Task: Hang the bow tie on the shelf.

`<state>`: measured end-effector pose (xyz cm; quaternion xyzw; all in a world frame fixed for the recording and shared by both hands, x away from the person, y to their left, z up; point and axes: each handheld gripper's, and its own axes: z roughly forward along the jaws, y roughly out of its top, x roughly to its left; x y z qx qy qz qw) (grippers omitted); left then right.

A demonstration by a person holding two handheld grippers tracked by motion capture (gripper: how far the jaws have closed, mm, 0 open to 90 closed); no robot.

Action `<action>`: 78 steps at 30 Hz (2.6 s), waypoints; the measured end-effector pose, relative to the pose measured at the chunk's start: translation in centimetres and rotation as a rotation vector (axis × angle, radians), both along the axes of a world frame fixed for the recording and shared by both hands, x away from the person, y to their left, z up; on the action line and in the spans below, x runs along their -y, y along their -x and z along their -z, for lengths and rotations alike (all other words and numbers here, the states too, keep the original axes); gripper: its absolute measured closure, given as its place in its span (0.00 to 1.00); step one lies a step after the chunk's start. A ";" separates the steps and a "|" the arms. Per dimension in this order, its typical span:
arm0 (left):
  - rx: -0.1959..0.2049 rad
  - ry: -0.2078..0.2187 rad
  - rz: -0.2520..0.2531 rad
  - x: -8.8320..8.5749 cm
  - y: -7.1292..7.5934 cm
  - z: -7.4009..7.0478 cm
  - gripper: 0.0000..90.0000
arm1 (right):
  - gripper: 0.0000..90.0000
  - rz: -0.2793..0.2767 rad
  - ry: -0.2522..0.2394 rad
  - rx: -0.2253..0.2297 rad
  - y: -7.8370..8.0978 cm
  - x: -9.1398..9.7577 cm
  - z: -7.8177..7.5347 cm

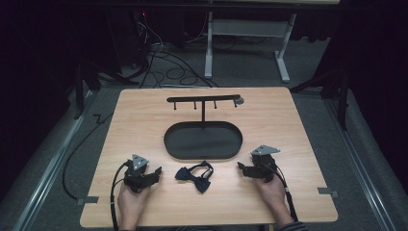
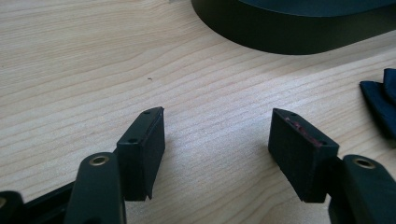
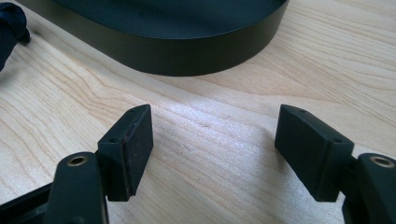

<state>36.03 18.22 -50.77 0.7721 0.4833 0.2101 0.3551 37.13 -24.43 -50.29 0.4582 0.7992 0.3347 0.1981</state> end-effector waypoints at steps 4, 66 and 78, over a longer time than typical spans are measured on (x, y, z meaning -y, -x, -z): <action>0.000 0.000 0.001 0.0 0.0 0.0 0.41 | 0.33 0.000 0.000 0.000 0.0 0.0 0.0; 0.005 0.161 0.143 2.5 2.6 -4.1 0.54 | 0.33 -0.001 0.002 0.001 0.0 0.0 0.0; -0.001 0.165 0.227 5.5 2.0 -4.8 0.57 | 0.33 -0.002 0.002 0.000 0.0 0.0 0.0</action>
